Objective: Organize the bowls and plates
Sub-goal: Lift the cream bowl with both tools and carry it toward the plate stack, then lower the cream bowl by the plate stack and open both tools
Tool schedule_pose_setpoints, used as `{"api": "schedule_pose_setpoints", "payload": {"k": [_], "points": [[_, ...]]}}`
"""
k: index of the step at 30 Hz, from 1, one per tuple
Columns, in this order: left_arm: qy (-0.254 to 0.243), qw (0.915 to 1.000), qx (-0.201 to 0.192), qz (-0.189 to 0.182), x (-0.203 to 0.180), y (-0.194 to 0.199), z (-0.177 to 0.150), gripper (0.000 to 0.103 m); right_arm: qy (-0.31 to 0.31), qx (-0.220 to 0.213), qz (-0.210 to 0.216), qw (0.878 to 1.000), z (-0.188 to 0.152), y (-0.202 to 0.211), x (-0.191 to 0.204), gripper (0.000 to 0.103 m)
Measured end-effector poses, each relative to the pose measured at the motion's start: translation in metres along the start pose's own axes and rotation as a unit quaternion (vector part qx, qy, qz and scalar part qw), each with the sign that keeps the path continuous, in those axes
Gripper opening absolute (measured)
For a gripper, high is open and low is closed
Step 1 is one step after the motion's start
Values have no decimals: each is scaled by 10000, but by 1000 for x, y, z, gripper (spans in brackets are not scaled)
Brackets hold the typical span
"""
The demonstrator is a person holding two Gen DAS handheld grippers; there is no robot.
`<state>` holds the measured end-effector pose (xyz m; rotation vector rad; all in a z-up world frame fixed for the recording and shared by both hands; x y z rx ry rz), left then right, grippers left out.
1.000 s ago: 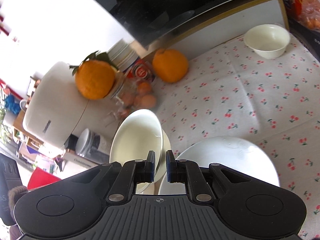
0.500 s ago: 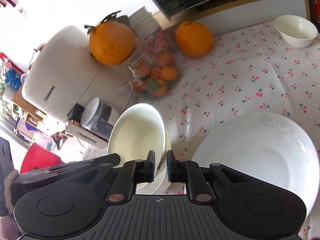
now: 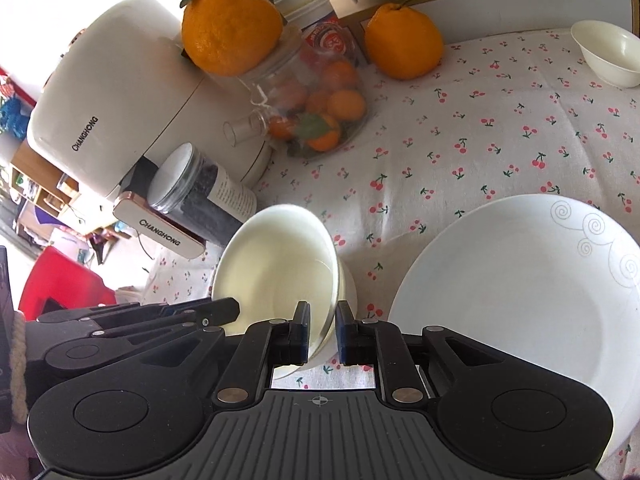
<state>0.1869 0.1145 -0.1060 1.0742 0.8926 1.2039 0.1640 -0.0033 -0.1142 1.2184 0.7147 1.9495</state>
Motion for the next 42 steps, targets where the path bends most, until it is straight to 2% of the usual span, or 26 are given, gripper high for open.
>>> {"api": "schedule_pose_setpoints", "payload": {"k": [7,12,15,18,20,22,24,26,30,33,42], "points": [[-98,9998,49,141,0,-5,-2,14,10,-7,7,10000,0,1,-1,15],[-145,9997,-22,188,-4,-4,-1,23,-50,-51,63,10000,1,5,-2,16],[-148,9998,-51,129,-7,-3,1,32,-78,-49,109,9999,2,9,-4,17],[-92,9999,-63,58,-10,-2,2,43,-158,-96,188,9997,4,17,-9,30],[-77,9999,-102,25,-13,0,4,50,-182,-196,197,9994,7,26,-13,33],[-76,9999,-142,-17,-18,2,6,58,-219,-309,179,9991,10,35,-20,47],[-90,9998,-184,-65,-25,4,8,62,-245,-403,100,9988,12,43,-29,52],[-135,9996,-229,-102,-33,6,10,67,-252,-487,3,9985,13,51,-38,53],[-232,9991,-317,-175,-53,12,12,76,-270,-656,-183,9973,13,68,-58,63],[-289,9988,-317,-227,-69,13,14,78,-249,-774,-340,9961,11,80,-72,69],[-402,9981,-321,-340,-116,13,18,91,-504,-991,-496,9926,9,109,-112,73]]}}
Point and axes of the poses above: each gripper's, at about its wrist camera, not at the fingertips, and y roughly against the way its jaws point, x to its left, z to its top, the point moved 10 cm from there along -y, roughly the way its jaws point, and after that the axes turned 11 degrees about x, right-handed, at the moved point
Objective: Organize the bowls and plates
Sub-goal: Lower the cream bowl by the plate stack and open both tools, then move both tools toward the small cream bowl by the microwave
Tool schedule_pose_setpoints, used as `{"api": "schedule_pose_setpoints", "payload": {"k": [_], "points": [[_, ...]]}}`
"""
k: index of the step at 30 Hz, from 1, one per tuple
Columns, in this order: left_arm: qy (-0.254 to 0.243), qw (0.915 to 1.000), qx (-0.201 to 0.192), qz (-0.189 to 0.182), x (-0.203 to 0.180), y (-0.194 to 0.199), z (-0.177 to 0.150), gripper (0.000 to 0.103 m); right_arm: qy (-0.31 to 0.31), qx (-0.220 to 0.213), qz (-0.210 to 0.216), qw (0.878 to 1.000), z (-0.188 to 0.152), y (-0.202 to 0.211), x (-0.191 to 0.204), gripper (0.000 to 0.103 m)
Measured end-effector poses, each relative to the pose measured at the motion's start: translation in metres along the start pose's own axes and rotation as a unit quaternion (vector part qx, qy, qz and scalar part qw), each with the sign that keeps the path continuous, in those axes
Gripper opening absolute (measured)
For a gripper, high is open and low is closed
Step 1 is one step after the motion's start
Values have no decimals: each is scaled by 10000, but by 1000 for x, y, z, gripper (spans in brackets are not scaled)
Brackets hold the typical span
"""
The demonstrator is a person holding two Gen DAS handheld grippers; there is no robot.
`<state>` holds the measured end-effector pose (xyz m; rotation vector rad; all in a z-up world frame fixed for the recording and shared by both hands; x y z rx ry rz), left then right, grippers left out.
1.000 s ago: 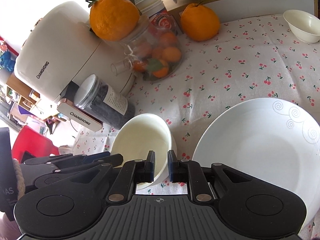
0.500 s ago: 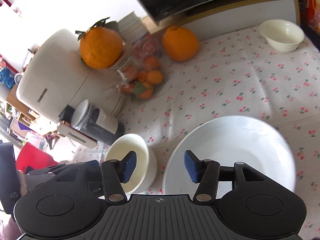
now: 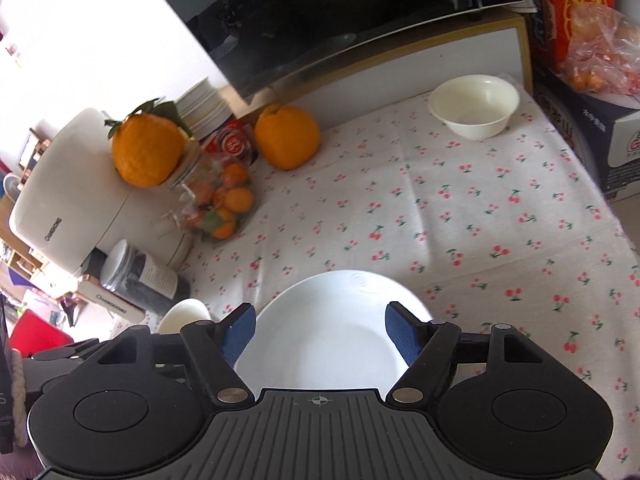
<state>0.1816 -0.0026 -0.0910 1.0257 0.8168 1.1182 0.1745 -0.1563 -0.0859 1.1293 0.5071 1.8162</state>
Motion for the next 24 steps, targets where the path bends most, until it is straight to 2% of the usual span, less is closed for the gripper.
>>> {"api": "schedule_pose_setpoints", "payload": {"k": [5,7,8,14,24], "points": [[-33,10000,-58,-4,-18,-1,5,94,-3,-189,-190,9996,5,18,-20,74],[-38,9999,-114,1,-24,-1,8,95,-37,-290,-242,9993,8,26,-30,82],[-33,9999,-141,-7,-27,-1,10,96,-51,-337,-254,9991,10,30,-35,82],[-23,9995,-277,-164,-49,-1,25,97,-106,-531,-396,9977,16,52,-64,83],[-404,9989,-230,-67,-83,-2,54,98,-388,-633,-486,9961,27,67,-98,87]]}}
Point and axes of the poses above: each gripper's, at about its wrist camera, not at the fingertips, and y roughly against the way its jaws point, x to its left, z to its top, the point moved 10 cm from there along -y, roughly the way its jaws point, and after that the axes turned 11 degrees about x, right-handed, at the moved point
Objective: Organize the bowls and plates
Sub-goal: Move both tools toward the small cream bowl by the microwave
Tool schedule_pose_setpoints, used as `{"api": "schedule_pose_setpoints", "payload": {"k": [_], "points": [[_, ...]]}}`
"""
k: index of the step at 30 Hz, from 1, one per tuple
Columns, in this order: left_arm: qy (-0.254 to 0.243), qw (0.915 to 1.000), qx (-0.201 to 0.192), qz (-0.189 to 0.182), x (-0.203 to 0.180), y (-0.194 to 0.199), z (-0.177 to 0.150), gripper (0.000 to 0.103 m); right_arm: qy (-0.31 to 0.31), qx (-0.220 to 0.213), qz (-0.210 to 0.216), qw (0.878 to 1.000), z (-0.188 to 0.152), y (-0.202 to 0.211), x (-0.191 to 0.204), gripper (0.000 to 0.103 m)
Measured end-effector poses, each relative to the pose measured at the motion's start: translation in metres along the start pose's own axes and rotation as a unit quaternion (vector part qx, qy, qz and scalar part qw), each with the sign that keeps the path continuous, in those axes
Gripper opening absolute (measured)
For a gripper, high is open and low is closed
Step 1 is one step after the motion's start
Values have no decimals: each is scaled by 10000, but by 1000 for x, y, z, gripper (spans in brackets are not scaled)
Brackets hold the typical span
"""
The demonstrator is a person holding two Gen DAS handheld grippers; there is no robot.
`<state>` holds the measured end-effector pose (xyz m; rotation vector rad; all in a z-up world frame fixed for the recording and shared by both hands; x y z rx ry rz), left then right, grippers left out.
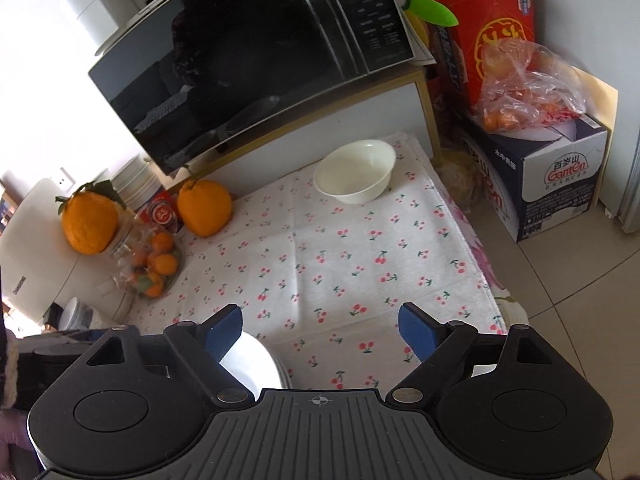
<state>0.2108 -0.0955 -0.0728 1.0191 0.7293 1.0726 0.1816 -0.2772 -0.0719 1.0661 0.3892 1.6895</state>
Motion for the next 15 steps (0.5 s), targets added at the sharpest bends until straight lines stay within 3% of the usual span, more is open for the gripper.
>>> {"api": "schedule_pose_setpoints", "payload": {"k": [9,15], "points": [[-510,9970,-272,514,-11,2,55,100,-377,53,195,9991,40,-20,-17,87],[-767,9922,-459,870,-15,-18,91,102,-1183,3,613,9911,69,-45,-36,87]]}}
Point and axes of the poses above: each gripper's, at about its wrist camera, not at the fingertips, and y roughly against the way its jaws point, x to its left, z to its top, the point moved 10 cm from there along -y, roughly the way its jaws point, and after that the axes turned 11 degrees about x, right-handed, at the moved point
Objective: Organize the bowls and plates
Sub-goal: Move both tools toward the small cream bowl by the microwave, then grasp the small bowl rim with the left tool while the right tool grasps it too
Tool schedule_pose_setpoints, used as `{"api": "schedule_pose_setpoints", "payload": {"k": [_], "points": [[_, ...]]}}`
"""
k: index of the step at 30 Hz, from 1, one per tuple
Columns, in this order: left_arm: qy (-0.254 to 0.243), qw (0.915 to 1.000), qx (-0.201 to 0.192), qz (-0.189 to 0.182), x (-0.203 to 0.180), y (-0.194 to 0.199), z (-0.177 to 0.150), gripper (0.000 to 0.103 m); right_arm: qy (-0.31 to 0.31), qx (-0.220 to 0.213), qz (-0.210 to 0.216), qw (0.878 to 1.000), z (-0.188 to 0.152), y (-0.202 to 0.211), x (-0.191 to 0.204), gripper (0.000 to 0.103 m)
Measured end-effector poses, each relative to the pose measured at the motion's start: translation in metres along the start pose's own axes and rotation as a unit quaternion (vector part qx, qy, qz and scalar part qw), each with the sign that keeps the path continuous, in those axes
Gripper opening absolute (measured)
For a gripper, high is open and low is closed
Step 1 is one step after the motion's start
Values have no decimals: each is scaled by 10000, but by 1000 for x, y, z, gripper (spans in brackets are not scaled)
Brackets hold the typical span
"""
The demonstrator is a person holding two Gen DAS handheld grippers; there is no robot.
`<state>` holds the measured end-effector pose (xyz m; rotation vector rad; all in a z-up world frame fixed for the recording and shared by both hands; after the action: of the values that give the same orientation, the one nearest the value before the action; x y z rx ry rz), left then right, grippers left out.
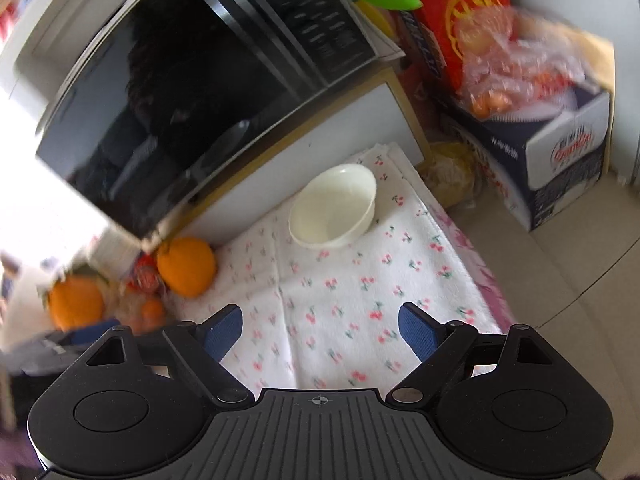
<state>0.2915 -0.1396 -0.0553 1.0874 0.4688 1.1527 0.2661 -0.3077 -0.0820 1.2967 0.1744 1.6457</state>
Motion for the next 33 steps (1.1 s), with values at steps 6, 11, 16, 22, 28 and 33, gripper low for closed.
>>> {"api": "schedule_pose_setpoints", "payload": {"k": [6,11,16,22,28,33], "points": [[-357,9993,93,73,-14,-30,24,102,-900,-143,249,9955,21,-34,-27,87],[49,9984,277,-498,-19,-55,44,101,-1414,-199,578,9881,33,-59,-42,87],[564,9939,362,-871,-19,-81,55,80,-1465,-506,818,9845,49,-67,-47,83],[697,9888,121,-1314,-34,-98,66,59,-1471,-543,961,9829,61,-85,-50,49],[678,9794,197,-1892,-53,-115,73,39,-1461,-651,921,9828,67,-102,-55,27],[605,9830,235,-1716,-60,-124,73,21,-1501,-677,974,9815,69,-114,-59,18]]}}
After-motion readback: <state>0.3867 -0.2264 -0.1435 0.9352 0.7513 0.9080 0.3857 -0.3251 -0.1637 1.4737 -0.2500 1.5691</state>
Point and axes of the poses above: each gripper's, at about its wrist camera, not at the fingertips, and y roughly against the way its jaws point, x to its left, z to its top, the point moved 10 cm from there along -y, roughly the way its jaws point, and after that the axes turned 11 degrees about x, right-handed, at the moved point
